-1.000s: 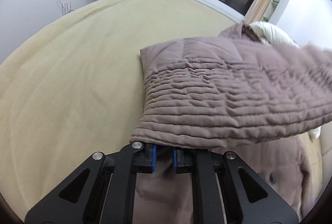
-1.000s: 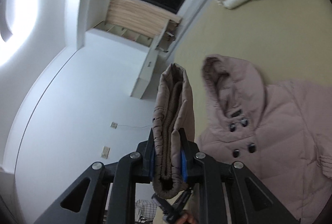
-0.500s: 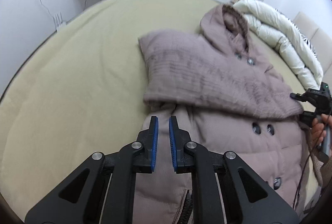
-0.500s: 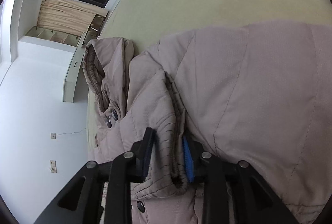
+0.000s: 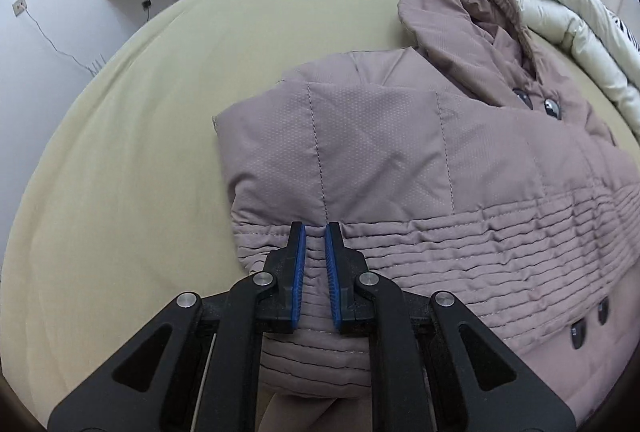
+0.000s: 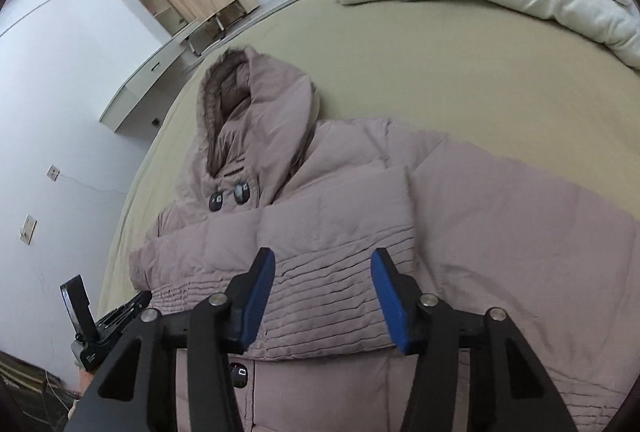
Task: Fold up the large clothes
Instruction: 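Grasp the other sleeve cuff with the right tool and lift it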
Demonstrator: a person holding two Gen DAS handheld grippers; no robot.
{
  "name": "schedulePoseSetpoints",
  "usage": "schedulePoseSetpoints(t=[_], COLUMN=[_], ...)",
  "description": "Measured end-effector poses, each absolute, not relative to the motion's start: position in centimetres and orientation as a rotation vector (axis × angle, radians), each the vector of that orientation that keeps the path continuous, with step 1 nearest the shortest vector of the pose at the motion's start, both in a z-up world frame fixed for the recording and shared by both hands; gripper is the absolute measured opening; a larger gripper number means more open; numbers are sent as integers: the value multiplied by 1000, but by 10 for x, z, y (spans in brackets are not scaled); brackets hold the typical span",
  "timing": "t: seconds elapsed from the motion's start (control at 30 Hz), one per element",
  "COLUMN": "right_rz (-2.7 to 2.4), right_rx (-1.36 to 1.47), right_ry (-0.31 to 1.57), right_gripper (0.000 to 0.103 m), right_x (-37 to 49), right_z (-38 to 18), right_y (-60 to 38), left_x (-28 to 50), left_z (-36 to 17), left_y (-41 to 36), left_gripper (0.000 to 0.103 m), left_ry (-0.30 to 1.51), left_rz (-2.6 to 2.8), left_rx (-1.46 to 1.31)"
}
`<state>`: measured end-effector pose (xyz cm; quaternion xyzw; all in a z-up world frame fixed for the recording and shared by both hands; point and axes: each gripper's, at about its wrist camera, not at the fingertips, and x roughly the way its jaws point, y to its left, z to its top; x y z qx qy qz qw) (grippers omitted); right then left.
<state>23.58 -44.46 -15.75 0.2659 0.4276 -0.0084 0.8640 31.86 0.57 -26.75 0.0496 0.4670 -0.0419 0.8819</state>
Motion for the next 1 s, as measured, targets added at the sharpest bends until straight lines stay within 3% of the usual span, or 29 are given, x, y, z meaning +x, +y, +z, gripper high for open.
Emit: schedulePoseSetpoints(t=[0.1, 0.3, 0.4, 0.47, 0.53, 0.6, 0.67, 0.87, 1.0], right_rz=[-57, -34, -59, -48, -73, -85, -118, -213, -370], right_rx=[504, 546, 494, 444, 407, 423, 451, 629, 874], right_ry=[992, 873, 983, 988, 972, 911, 811, 749, 715], right_gripper=[43, 42, 54, 53, 61, 89, 101, 103, 103], right_x=[253, 240, 255, 258, 250, 230, 199, 99, 4], right_z=[-200, -164, -188, -194, -179, -161, -146, -147, -179], right_y=[-441, -446, -442, -438, -430, -429, -434, -467, -511], left_x=[322, 300, 310, 314, 308, 295, 279, 218, 172], left_z=[-264, -249, -274, -262, -244, -226, -212, -190, -174], left_y=[4, -2, -11, -11, -10, -15, -18, -49, -64], left_gripper=[11, 12, 12, 12, 12, 12, 12, 12, 12], left_ry=[990, 868, 955, 968, 933, 883, 860, 844, 816], left_rz=[-96, -69, -75, -66, -87, -97, -131, -228, -281], left_rx=[127, 126, 165, 143, 102, 105, 85, 53, 40])
